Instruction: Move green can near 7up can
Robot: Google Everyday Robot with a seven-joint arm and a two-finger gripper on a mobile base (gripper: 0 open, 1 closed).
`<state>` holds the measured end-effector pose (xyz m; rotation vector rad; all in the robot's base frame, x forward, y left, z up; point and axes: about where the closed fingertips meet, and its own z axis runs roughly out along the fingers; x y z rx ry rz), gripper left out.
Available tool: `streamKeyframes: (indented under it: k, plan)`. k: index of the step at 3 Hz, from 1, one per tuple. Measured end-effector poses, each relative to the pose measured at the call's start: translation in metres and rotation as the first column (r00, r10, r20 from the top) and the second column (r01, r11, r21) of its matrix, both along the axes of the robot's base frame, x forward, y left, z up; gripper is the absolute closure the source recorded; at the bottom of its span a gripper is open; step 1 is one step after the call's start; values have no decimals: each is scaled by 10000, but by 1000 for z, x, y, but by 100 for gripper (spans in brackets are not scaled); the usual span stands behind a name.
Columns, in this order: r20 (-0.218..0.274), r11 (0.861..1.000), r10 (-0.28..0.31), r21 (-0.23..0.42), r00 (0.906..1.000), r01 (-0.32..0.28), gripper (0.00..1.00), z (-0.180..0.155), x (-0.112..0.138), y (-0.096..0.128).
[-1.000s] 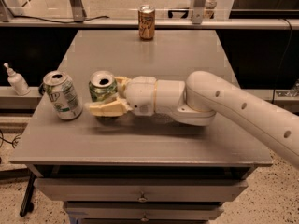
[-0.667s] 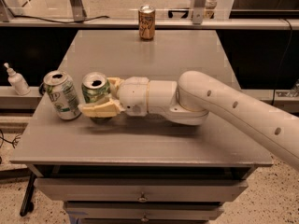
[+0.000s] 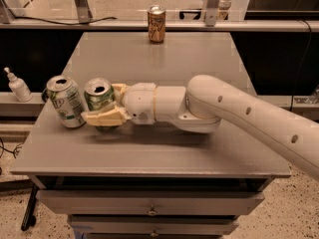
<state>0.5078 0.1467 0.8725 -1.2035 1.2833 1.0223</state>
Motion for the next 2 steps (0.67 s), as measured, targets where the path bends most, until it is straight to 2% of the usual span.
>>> streamKeyframes:
  k: [2]
  plan:
    - [-100,9997,63,-250,9999,-66,12,-4,-3,0]
